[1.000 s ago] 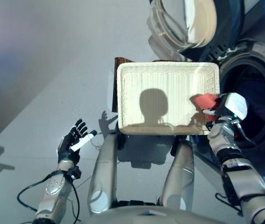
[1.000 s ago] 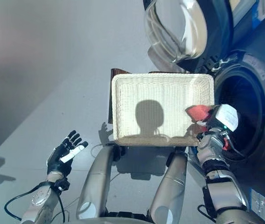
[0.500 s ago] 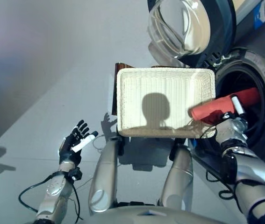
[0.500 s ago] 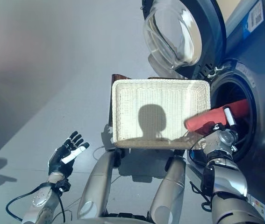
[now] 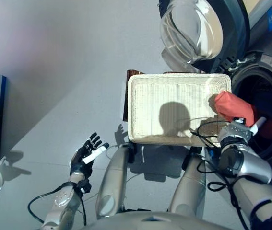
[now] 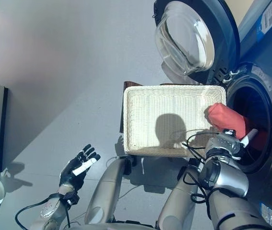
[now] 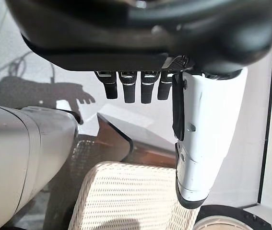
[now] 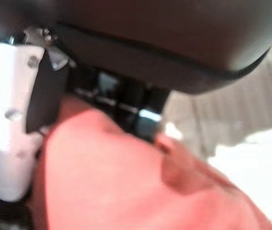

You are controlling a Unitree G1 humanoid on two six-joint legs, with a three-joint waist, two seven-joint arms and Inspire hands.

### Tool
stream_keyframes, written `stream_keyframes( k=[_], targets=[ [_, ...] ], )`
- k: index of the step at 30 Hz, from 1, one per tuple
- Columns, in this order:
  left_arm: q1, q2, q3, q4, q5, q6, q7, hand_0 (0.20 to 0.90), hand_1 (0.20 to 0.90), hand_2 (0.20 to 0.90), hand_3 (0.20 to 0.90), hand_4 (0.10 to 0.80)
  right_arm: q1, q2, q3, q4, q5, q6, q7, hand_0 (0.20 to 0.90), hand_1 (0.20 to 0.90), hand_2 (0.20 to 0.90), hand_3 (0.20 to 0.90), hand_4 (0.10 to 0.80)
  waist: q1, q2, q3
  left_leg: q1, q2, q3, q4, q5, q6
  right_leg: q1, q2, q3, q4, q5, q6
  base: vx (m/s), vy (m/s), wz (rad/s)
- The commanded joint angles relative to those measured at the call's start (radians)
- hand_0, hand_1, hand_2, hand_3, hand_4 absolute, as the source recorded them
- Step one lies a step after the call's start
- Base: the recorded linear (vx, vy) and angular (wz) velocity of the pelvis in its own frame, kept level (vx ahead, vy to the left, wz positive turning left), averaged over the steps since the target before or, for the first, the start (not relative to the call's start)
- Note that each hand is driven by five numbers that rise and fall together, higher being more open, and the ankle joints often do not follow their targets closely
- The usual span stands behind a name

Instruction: Pick up the clothes and place them into the washing machine

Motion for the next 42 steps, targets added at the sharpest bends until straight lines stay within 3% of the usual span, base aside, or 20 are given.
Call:
stream_keyframes(
  k=[1,6,9,14,22,27,34,38,42],
  targets=[
    [0.034,0.061,0.01,-0.042,-0.004,-0.053,-0.009,0.9,0.9,0.9,0.9,0.8,-0.012,-0.191,-0.001,-0.017,-0.026,-0.103,-0.034,0.2,0.2,0.2,0.2,0.3,-0.007,0.033,-0.045,-0.018,0.074,-0.075,-0.021,0.013,-0.107,-0.029,-0.018,0.041,0.039,0.004,-0.004,0.02,0.022,-0.04],
    [0.044,0.07,0.007,-0.045,-0.007,-0.058,-0.011,0.9,0.9,0.9,0.9,0.8,-0.021,-0.311,0.006,-0.01,-0.053,-0.1,-0.065,0.2,0.2,0.2,0.2,0.3,-0.019,0.039,-0.052,-0.027,0.082,-0.072,0.017,-0.008,-0.107,-0.055,-0.012,0.063,0.074,-0.015,-0.007,0.007,0.017,-0.04],
    [0.042,0.071,0.003,-0.052,-0.011,-0.06,-0.007,0.9,0.9,0.9,0.9,0.8,-0.028,-0.336,0.017,-0.002,-0.056,-0.105,-0.071,0.2,0.2,0.2,0.2,0.3,-0.027,0.04,-0.047,-0.045,0.091,-0.072,0.071,-0.032,-0.105,-0.076,-0.007,0.079,0.117,-0.034,-0.013,-0.003,0.0,-0.02],
    [0.044,0.071,0.006,-0.062,-0.02,-0.06,0.008,0.9,0.9,0.9,0.9,0.8,-0.028,-0.337,0.02,-0.013,-0.046,-0.138,-0.077,0.2,0.2,0.2,0.2,0.3,-0.045,0.022,-0.044,-0.077,0.1,-0.079,0.198,-0.107,-0.103,-0.112,0.004,0.114,0.229,-0.097,-0.03,0.037,-0.002,-0.07],
    [0.053,0.074,0.027,-0.067,-0.024,-0.064,0.024,0.9,0.9,0.9,0.9,0.8,-0.023,-0.306,0.036,0.004,-0.068,-0.121,-0.093,0.2,0.2,0.2,0.2,0.3,-0.048,0.005,-0.038,-0.113,0.113,-0.079,0.364,-0.207,-0.095,-0.16,0.012,0.14,0.368,-0.179,-0.041,0.024,0.009,-0.08],
    [0.073,0.089,0.041,-0.08,-0.018,-0.073,0.021,0.9,0.9,0.9,0.9,0.8,-0.029,-0.319,0.052,0.002,-0.109,-0.102,-0.105,0.2,0.2,0.2,0.2,0.3,-0.041,0.006,-0.037,-0.147,0.109,-0.078,0.405,-0.222,-0.092,-0.193,0.011,0.158,0.396,-0.186,-0.047,-0.032,0.009,-0.04],
    [0.114,0.133,0.056,-0.122,-0.01,-0.096,0.013,0.9,0.9,0.9,0.9,0.8,-0.067,-0.476,0.092,0.067,-0.231,-0.048,-0.203,0.2,0.2,0.2,0.2,0.3,-0.016,0.031,-0.078,-0.217,0.098,-0.078,0.447,-0.241,-0.084,-0.278,0.003,0.189,0.456,-0.206,-0.046,-0.028,0.02,0.04],
    [0.119,0.13,0.051,-0.124,-0.021,-0.1,0.017,0.9,0.9,0.9,0.9,0.8,-0.053,-0.492,0.089,0.068,-0.259,-0.055,-0.24,0.2,0.2,0.2,0.2,0.3,-0.018,0.035,-0.089,-0.231,0.098,-0.074,0.457,-0.245,-0.08,-0.299,0.002,0.201,0.465,-0.208,-0.046,-0.001,0.009,0.02],
    [0.113,0.134,0.042,-0.121,-0.016,-0.129,0.016,0.9,0.9,0.9,0.9,0.8,-0.014,-0.487,0.2,0.073,-0.532,0.066,-0.328,0.2,0.2,0.2,0.2,0.3,-0.007,0.041,-0.09,-0.246,0.095,-0.071,0.468,-0.248,-0.074,-0.315,0.001,0.205,0.471,-0.206,-0.043,0.0,0.0,0.0]
  ],
)
